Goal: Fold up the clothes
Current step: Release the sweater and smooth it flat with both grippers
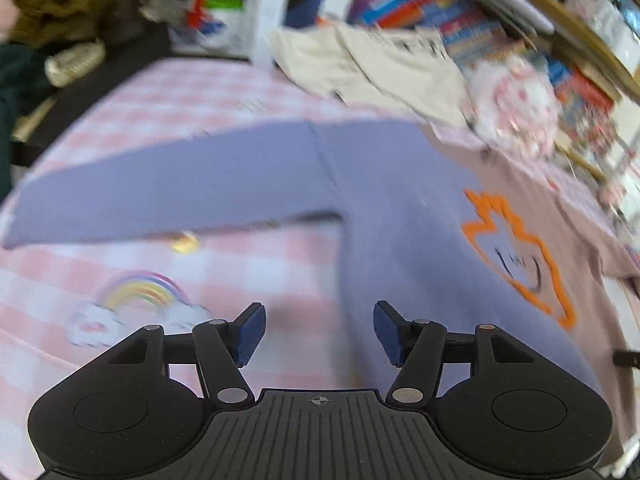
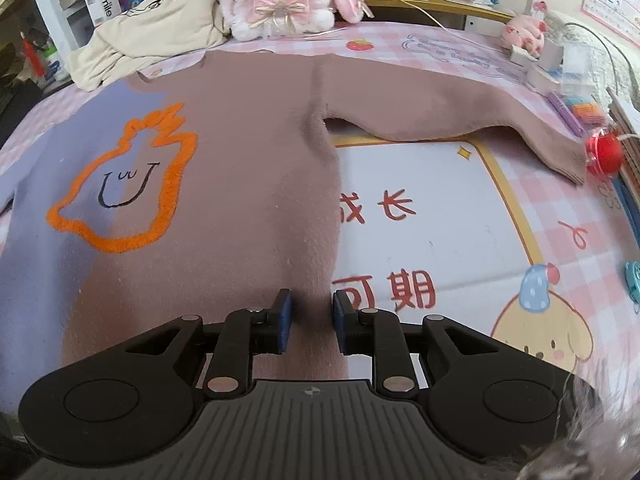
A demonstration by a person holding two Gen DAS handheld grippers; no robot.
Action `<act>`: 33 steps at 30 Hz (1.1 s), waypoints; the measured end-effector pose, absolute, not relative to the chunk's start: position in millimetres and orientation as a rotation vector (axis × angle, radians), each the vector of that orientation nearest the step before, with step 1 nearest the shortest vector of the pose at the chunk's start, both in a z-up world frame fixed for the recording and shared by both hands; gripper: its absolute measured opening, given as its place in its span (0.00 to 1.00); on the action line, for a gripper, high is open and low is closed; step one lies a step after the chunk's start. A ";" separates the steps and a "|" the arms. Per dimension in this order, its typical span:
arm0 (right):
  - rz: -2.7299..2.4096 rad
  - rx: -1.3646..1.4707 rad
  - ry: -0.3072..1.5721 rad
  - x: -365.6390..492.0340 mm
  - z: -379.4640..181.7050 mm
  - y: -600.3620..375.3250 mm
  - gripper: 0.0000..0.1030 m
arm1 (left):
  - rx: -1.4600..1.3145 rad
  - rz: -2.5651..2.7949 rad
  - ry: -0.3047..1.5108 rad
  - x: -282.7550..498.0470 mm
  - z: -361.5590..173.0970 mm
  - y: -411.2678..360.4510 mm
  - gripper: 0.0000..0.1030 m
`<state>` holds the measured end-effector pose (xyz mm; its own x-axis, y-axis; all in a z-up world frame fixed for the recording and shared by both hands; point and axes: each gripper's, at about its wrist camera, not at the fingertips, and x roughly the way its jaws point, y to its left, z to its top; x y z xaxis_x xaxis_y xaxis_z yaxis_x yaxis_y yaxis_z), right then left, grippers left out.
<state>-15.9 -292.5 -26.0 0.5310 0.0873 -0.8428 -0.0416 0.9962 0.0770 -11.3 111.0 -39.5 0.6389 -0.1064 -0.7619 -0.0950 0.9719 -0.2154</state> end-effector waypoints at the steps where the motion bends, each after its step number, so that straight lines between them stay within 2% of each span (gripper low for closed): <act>1: 0.078 0.049 1.006 -16.3 -26.0 -291.9 0.17 | -0.222 -0.010 0.884 -11.1 -40.6 107.0 0.57; 2: 0.080 0.049 1.004 -16.7 -26.0 -291.3 0.14 | -0.198 -0.013 0.889 -10.8 -41.6 102.9 0.55; 3: 0.081 0.049 1.002 -17.1 -26.1 -290.7 0.11 | -0.173 -0.019 0.894 -10.4 -42.3 98.9 0.46; 4: 0.081 0.045 0.998 -17.7 -26.2 -289.2 0.10 | -0.148 -0.030 0.902 -9.6 -42.0 95.1 0.15; 5: 0.076 0.036 0.992 -18.4 -26.4 -287.3 0.10 | -0.121 -0.041 0.907 -8.8 -41.6 91.8 0.03; 11: 0.119 0.137 1.008 -19.8 -28.8 -284.4 0.10 | 0.022 0.020 0.882 4.0 -41.0 106.2 0.02; 21: 0.040 -0.043 0.921 12.4 -34.0 -267.0 0.10 | 0.017 0.016 0.859 22.9 -43.7 90.8 0.02; 33: 0.070 0.023 0.931 7.1 -34.0 -271.2 0.10 | 0.017 0.007 0.864 30.9 -44.6 98.8 0.04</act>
<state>7.1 -271.2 -34.0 0.5952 0.0703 -0.8005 -0.0501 0.9975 0.0503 30.9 98.8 -44.6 0.6494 0.0132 -0.7603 0.0008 0.9998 0.0180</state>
